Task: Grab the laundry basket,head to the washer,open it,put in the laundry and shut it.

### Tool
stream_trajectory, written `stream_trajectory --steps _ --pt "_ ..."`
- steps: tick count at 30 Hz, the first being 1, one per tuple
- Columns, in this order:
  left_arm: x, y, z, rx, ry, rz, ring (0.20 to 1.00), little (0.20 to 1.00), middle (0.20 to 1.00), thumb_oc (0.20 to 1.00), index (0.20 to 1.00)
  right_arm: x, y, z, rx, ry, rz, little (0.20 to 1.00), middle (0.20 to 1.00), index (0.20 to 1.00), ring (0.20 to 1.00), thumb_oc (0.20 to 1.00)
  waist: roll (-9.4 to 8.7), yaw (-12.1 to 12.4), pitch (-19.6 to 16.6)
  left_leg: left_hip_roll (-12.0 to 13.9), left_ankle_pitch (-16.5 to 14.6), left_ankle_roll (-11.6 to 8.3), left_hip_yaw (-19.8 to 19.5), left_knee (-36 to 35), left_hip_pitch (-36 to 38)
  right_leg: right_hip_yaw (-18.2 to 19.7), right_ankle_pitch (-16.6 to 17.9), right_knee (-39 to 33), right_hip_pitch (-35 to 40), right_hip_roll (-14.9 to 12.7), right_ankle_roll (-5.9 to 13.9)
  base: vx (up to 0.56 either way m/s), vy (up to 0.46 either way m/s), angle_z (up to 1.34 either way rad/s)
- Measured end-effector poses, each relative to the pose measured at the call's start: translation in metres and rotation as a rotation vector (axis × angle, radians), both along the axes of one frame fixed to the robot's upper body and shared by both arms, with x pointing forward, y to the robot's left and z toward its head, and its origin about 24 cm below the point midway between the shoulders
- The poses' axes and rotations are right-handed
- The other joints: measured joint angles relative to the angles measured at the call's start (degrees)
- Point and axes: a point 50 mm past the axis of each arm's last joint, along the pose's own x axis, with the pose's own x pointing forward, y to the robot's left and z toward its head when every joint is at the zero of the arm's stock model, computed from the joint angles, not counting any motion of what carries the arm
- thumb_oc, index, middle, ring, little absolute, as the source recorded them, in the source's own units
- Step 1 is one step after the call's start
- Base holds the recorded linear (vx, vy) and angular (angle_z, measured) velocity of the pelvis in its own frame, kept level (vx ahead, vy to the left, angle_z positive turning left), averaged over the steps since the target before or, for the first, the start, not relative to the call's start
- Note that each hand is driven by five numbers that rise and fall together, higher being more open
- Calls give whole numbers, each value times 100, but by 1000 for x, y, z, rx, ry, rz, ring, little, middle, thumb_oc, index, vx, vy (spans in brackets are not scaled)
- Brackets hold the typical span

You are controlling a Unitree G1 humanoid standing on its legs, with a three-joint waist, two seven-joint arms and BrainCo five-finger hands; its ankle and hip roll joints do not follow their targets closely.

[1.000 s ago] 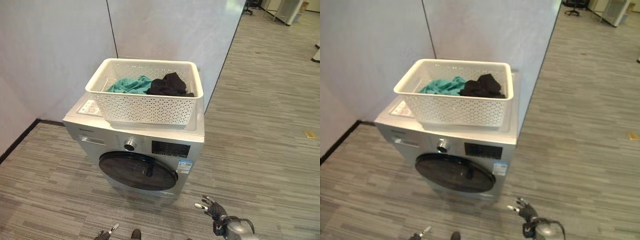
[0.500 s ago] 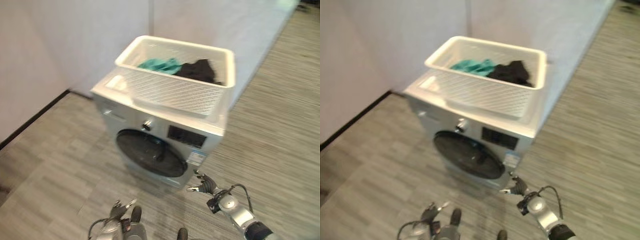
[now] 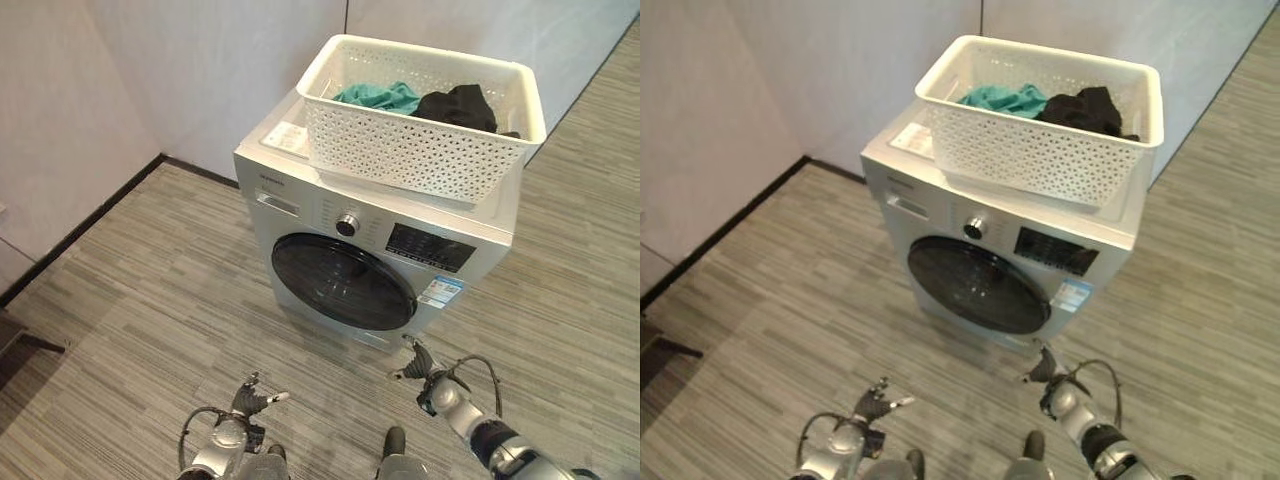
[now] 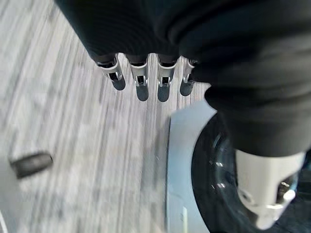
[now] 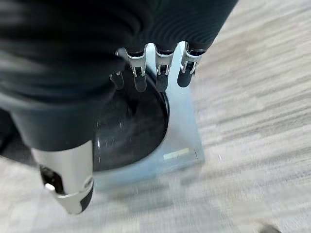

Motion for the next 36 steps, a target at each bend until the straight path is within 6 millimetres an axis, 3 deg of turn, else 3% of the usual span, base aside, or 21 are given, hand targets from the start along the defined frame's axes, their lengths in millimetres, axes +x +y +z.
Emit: stream_trajectory --steps 2,6,8,13,19,22,24,28,31,36 --pt "1 7 1 5 -6 29 1000 1000 1000 1000 1000 3 -4 4 -4 -25 -36 1000 1000 1000 1000 1000 -29 37 -17 -22 11 24 -41 4 -56 309 12 -42 -34 2 7 38 -40 3" --pt "-14 12 -4 -4 25 72 1000 1000 1000 1000 1000 7 -3 9 -31 -57 -33 1000 1000 1000 1000 1000 -116 171 -159 10 53 -48 -43 -75 -49 243 -18 -494 171 62 142 73 -92 -1" --pt "-23 9 -8 -15 40 76 1000 1000 1000 1000 1000 11 -5 14 -62 -95 -44 1000 1000 1000 1000 1000 -99 206 -200 129 145 -148 -173 -174 -58 133 -24 -496 210 198 243 69 -59 22" --pt "-36 -7 -11 -84 52 92 1000 1000 1000 1000 1000 13 -13 25 -94 -161 -74 1000 1000 1000 1000 1000 16 225 -515 316 570 -267 -541 -865 64 -268 -124 -517 269 400 216 36 -36 37" --pt "-42 -8 -11 -96 52 81 1000 1000 1000 1000 1000 11 -29 17 -167 -131 -151 1000 1000 1000 1000 1000 136 404 -622 329 789 -290 -807 -1120 -59 -552 -173 -546 248 398 194 -47 -13 23" --pt "-46 -7 -12 -111 64 97 1000 1000 1000 1000 1000 23 -33 23 -176 -144 -196 1000 1000 1000 1000 1000 178 467 -630 313 835 -321 -860 -1099 -309 -564 -163 -547 30 382 190 -113 22 8" --pt "-40 -10 -10 -117 51 83 1000 1000 1000 1000 1000 37 -40 36 -187 -177 -246 1000 1000 1000 1000 1000 256 491 -559 291 944 -321 -964 -1074 -584 -620 -90 -545 -212 378 163 -124 44 22" --pt "-26 -18 -1 -163 -14 83 1000 1000 1000 1000 1000 69 -48 74 -182 -291 -314 1000 1000 1000 1000 1000 584 622 -267 272 1080 -340 -1123 -997 -1099 -758 31 -541 -579 371 139 -116 43 21" --pt "-14 -22 8 -202 -78 100 1000 1000 1000 1000 1000 79 -52 90 -212 -364 -392 1000 1000 1000 1000 1000 795 710 -44 236 1197 -349 -1281 -989 -1484 -874 72 -547 -866 342 114 -70 81 20" --pt "8 -28 18 -226 -137 100 1000 1000 1000 1000 1000 92 -55 116 -208 -482 -447 1000 1000 1000 1000 1000 851 706 181 91 1311 -321 -1281 -1019 -1830 -811 156 -547 -1213 178 144 -21 39 5"
